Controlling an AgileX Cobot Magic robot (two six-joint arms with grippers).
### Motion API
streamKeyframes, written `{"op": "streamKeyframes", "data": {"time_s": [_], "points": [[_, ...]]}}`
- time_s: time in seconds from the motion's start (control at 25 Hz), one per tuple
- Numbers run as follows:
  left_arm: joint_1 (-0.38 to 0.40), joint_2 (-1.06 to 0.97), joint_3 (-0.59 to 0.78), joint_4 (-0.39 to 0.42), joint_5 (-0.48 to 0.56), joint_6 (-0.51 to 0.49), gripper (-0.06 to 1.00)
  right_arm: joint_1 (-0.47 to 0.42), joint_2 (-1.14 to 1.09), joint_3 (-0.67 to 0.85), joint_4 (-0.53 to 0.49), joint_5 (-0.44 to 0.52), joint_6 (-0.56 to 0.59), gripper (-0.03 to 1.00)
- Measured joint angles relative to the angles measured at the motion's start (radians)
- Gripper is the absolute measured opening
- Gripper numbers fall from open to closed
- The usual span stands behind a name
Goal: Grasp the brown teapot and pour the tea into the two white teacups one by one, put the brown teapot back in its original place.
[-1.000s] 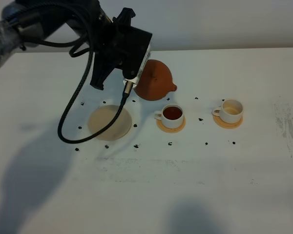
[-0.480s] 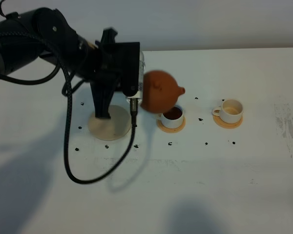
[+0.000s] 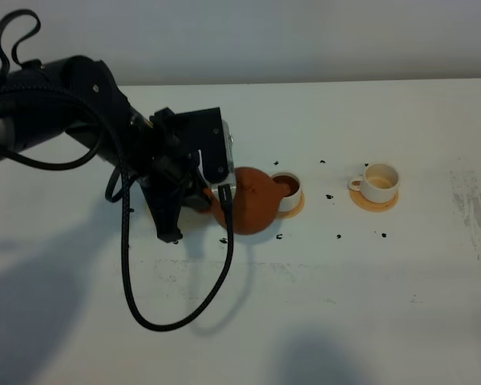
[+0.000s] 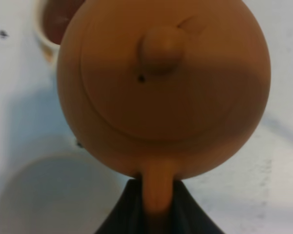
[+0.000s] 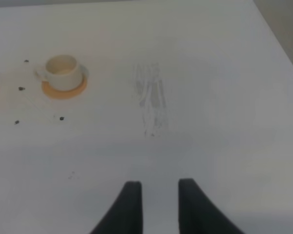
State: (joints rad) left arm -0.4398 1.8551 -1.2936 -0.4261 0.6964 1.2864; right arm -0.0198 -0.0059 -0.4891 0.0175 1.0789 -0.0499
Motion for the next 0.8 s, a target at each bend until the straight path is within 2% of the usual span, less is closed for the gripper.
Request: {"op": "streamKeyframes", "data": {"time_s": [0.2,0.36,0.8], "points": [[-0.001,-0.008,0.063,-0.014,-0.011,0.002,0.08,0.000,0.000,0.000,0.000,0.000,0.000,0.21],[-0.001,-0.008,0.105,-0.017,-0.088,0.016,0.08,0.000,0.000,0.000,0.000,0.000,0.000,0.21],[-0.015,0.040,0.117,-0.069,-0.175,0.066,0.08,0.000,0.000,0.000,0.000,0.000,0.000,0.21]]}}
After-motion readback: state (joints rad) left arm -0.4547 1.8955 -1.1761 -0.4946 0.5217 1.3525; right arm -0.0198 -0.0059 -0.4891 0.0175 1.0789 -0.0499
